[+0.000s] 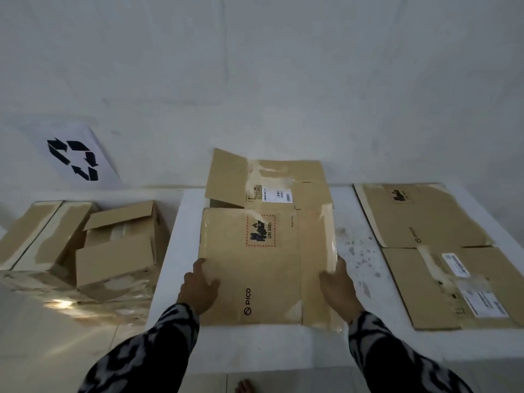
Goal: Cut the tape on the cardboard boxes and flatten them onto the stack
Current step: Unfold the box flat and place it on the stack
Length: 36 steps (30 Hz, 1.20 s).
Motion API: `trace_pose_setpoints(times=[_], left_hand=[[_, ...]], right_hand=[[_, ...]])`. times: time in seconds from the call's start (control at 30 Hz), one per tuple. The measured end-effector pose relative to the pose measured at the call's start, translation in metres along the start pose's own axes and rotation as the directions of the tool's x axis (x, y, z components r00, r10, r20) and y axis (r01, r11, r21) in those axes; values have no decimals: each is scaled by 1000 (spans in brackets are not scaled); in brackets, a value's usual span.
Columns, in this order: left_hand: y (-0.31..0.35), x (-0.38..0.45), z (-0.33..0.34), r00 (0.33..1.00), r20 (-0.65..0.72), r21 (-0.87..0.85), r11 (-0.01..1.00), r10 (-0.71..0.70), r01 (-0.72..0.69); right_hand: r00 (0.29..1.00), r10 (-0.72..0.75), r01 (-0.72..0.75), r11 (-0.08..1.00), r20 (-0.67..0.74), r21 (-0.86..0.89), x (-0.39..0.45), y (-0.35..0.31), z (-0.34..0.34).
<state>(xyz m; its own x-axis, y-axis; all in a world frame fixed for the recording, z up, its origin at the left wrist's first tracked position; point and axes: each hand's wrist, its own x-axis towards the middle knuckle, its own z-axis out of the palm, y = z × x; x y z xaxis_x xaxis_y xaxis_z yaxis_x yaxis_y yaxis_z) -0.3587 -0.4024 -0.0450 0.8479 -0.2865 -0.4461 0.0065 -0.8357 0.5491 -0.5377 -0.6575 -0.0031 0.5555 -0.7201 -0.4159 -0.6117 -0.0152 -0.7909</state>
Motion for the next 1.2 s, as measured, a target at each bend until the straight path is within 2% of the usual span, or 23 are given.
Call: trace_pose_setpoints(times=[0.17,0.3,0.43,0.57,0.63,0.7,0.77,0.83,0.87,0.93,1.03,1.2], left_hand=[[-13,2,7,990,93,186,979,-107,89],[-21,-6,24,973,101,301,939,-207,168],[-22,-2,23,966,92,234,948,-243,216],[-25,13,13,943,69,30,945,-326,325],[-30,23,6,946,108,-27,951,-305,309],[-39,35,0,960,154,-112,961,-236,254],[-45,44,-9,955,218,-249,934,-203,256],[-46,50,-13,937,304,-373,883,-174,285],[-44,51,-12,935,316,-370,886,-163,280],[-38,53,-8,957,266,-305,931,-120,201],[-24,49,-6,992,112,-195,978,-52,73],[10,15,-20,998,60,-276,960,-23,39]], right_hand=[[997,63,-56,983,35,-176,22,11,4],[977,209,-173,893,41,-415,23,29,21],[954,299,-270,878,13,-394,21,39,32],[930,364,-349,840,-47,-416,27,42,28],[923,384,-360,876,14,-322,33,48,21],[948,308,-299,949,83,-105,37,51,14],[961,235,-244,968,144,51,38,46,10],[958,194,-222,968,211,117,39,40,11],[957,178,-206,972,230,108,39,38,12],[959,157,-180,980,235,80,40,36,13],[970,116,-138,986,215,91,40,27,11],[987,33,-54,990,159,130,37,13,-18]])
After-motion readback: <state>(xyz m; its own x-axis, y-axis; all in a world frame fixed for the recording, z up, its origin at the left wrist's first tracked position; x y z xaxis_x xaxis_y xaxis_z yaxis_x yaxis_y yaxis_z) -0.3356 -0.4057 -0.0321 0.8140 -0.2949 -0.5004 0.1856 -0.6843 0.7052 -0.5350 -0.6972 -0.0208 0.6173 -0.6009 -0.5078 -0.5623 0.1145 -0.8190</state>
